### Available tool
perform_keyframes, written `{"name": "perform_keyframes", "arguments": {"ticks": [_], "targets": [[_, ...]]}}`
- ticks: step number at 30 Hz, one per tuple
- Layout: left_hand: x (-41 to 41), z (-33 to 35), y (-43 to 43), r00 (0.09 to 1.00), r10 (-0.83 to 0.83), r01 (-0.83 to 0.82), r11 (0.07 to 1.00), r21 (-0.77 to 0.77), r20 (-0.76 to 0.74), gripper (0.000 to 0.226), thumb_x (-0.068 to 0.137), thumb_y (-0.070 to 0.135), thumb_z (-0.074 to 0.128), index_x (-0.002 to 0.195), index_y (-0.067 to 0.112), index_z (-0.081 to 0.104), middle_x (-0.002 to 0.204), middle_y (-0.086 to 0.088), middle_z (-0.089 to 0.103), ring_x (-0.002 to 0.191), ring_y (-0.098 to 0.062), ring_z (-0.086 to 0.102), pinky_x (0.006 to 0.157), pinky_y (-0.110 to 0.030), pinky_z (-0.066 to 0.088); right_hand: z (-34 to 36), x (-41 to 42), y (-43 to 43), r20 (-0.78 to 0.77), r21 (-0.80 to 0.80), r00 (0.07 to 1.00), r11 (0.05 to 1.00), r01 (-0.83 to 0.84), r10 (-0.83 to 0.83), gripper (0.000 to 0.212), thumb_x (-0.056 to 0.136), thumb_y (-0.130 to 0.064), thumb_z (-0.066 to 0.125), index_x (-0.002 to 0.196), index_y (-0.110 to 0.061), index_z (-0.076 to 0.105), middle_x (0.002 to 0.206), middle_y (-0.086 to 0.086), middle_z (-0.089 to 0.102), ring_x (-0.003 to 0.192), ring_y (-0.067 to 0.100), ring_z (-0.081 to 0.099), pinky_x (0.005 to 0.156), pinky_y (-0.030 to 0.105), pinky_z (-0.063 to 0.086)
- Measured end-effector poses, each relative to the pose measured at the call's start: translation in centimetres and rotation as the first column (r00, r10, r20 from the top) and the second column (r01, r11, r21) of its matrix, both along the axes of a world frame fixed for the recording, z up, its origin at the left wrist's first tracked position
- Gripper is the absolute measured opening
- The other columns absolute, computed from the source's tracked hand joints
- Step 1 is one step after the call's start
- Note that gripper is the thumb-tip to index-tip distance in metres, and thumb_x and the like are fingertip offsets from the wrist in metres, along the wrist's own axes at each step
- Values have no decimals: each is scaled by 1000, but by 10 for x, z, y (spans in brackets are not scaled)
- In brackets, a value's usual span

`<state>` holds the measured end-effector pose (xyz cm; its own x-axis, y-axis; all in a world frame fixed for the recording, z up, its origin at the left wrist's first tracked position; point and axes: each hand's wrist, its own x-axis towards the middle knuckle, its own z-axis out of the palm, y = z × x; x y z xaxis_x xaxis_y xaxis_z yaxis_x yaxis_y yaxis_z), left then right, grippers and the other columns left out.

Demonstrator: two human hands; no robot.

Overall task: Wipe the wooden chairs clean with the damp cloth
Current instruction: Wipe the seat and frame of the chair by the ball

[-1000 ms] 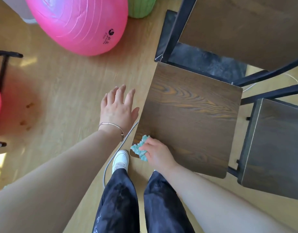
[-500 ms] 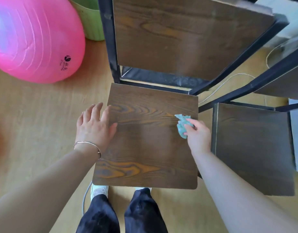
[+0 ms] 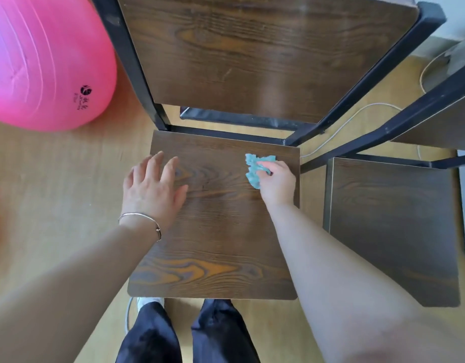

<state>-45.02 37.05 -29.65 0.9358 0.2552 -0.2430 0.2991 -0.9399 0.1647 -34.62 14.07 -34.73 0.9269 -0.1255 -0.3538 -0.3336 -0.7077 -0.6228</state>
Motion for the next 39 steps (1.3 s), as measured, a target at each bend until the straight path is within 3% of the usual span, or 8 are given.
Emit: {"name": "perform_keyframes", "arguments": {"ticks": [3, 9, 16, 24, 29, 32, 37, 39], "targets": [[-1, 3, 6, 1000, 19, -19, 1000, 5, 8, 59, 89, 46, 53, 140, 22, 38, 146, -10, 36, 131, -33, 31, 103, -52, 34, 3, -1, 28, -25, 4, 994, 994, -109, 109, 25, 92, -18, 65, 117, -19, 69, 125, -3, 57, 114, 13, 57, 77, 9, 46], [-13, 10, 29, 995, 97, -97, 995, 10, 10, 60, 89, 48, 52, 141, 22, 37, 147, -9, 36, 130, -35, 33, 101, -52, 33, 8, -10, 80, -69, 0, 958, 960, -280, 279, 28, 93, -20, 65, 120, -19, 68, 129, -4, 55, 116, 15, 56, 84, 16, 50], [-45, 18, 64, 984, 179, -179, 984, -1, 9, 60, 90, 51, 47, 142, 25, 34, 148, -7, 34, 133, -33, 30, 105, -50, 31, 1, -67, 107, -64, 55, 894, 896, -440, 443, 21, 93, -13, 63, 112, -16, 72, 125, -6, 57, 110, 10, 57, 87, 9, 43], [-83, 13, 76, 981, 189, -189, 982, 3, -41, 62, 90, 54, 44, 144, 26, 31, 150, -5, 31, 134, -31, 29, 108, -47, 29, -7, -181, 116, -33, 98, 675, 674, -732, 737, 27, 85, 2, 62, 105, -11, 75, 103, 0, 60, 92, 17, 60, 89, 27, 50], [-100, 16, 74, 992, 115, -114, 993, 23, -49, 63, 90, 54, 42, 145, 25, 31, 151, -7, 31, 135, -31, 28, 108, -47, 28, -5, -245, 112, -122, 149, 519, 533, -833, 846, 31, 85, -5, 54, 106, -14, 75, 103, 2, 61, 99, 22, 58, 90, 28, 48], [-102, 18, 70, 996, 69, -68, 997, 29, -58, 63, 89, 54, 41, 145, 25, 32, 151, -7, 31, 136, -30, 27, 108, -47, 27, -2, -253, 110, -154, 160, 557, 577, -801, 816, 31, 89, -4, 54, 111, -14, 73, 108, 0, 60, 102, 18, 57, 89, 23, 45], [-92, 23, 57, 999, 24, -24, 1000, 4, -25, 61, 89, 50, 49, 143, 23, 36, 149, -8, 34, 134, -32, 29, 106, -49, 29, 22, -220, 67, -72, 174, 869, 864, -473, 490, 27, 84, 3, 63, 101, -13, 77, 95, -4, 60, 82, 6, 55, 76, 9, 41], [-84, 22, 51, 1000, 14, -14, 1000, -7, -10, 60, 89, 48, 52, 142, 23, 38, 148, -8, 35, 132, -33, 30, 105, -51, 30, 33, -190, 32, -70, 133, 941, 938, -319, 330, 25, 85, 0, 63, 100, -14, 77, 95, -5, 60, 80, 5, 55, 73, 8, 40]]}}
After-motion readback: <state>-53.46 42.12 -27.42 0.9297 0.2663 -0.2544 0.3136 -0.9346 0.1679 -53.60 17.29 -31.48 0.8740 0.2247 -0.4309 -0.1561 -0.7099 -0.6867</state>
